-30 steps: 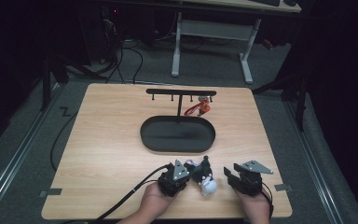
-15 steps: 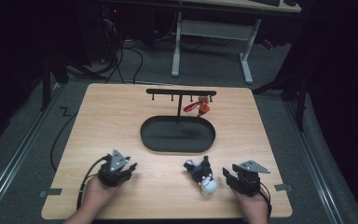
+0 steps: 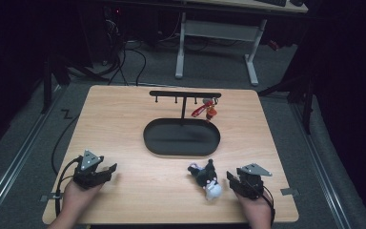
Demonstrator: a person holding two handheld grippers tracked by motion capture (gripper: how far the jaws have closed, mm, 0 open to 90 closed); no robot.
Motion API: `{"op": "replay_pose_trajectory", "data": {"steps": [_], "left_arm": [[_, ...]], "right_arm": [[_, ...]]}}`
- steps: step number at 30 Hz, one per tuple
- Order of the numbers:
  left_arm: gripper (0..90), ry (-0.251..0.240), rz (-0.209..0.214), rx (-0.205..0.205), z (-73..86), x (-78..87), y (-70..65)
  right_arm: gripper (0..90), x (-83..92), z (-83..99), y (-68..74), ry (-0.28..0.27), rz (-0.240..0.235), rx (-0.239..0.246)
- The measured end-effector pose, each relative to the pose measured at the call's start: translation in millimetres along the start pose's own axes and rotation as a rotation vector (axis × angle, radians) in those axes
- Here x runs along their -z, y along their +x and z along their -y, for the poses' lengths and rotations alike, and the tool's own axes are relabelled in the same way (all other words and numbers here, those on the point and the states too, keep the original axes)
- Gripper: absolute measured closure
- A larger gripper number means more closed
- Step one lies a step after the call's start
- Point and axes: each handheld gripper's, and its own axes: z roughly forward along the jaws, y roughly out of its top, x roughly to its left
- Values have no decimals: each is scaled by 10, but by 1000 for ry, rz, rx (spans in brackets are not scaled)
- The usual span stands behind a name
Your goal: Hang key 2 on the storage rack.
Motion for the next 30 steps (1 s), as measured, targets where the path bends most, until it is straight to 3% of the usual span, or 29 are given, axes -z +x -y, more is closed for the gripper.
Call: {"op": "replay_pose_trajectory", "data": {"steps": [8, 17, 26, 30], "left_arm": [[370, -17, 13, -28, -8, 30, -38], [319, -42, 49, -19, -19, 41, -33], [285, -37, 63, -91, -36, 40, -134], [282, -46, 58, -108, -51, 51, -152]], "right_arm": [[538, 0, -18, 46, 17, 19, 6], [509, 27, -76, 53, 104, 17, 12], [465, 77, -275, 139, 294, 0, 78], [433, 105, -342, 161, 338, 3, 96]]}}
